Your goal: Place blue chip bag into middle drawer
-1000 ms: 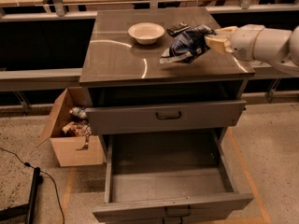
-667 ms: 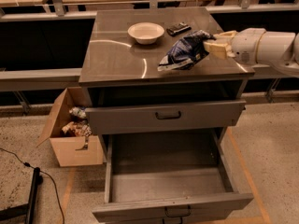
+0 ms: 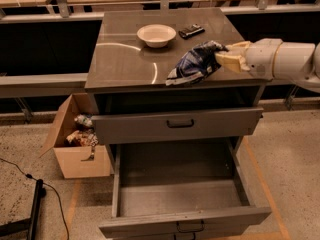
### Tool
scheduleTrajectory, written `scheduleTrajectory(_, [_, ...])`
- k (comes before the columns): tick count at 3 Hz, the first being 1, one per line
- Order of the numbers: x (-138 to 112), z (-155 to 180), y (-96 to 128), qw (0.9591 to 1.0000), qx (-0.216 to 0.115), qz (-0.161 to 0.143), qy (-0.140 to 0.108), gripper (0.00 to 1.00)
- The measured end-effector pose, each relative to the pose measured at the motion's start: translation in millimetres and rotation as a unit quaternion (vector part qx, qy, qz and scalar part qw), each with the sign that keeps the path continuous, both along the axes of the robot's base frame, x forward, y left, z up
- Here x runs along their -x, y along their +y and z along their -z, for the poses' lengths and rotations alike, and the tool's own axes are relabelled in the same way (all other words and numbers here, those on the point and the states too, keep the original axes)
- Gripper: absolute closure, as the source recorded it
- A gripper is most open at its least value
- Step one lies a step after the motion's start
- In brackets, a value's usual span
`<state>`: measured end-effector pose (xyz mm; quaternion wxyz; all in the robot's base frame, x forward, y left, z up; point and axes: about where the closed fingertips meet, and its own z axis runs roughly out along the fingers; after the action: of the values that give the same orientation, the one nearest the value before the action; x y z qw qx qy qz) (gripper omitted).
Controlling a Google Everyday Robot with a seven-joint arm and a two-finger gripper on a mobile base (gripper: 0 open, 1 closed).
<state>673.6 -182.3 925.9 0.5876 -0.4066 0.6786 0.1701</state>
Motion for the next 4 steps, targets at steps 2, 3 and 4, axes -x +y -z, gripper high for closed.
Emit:
scheduleTrajectory(2, [114.4,40.1,33.3,0.9979,-0.016,0.000,0.063,1.00])
scheduleTrajectory(3, [156.3,78.1,43.3,0.9938,-0.009,-0.007,0.111,1.00])
scheduleTrajectory(4, [184.0,112.9,47.3,0.9892,0.010,-0.007,0.146,1.00])
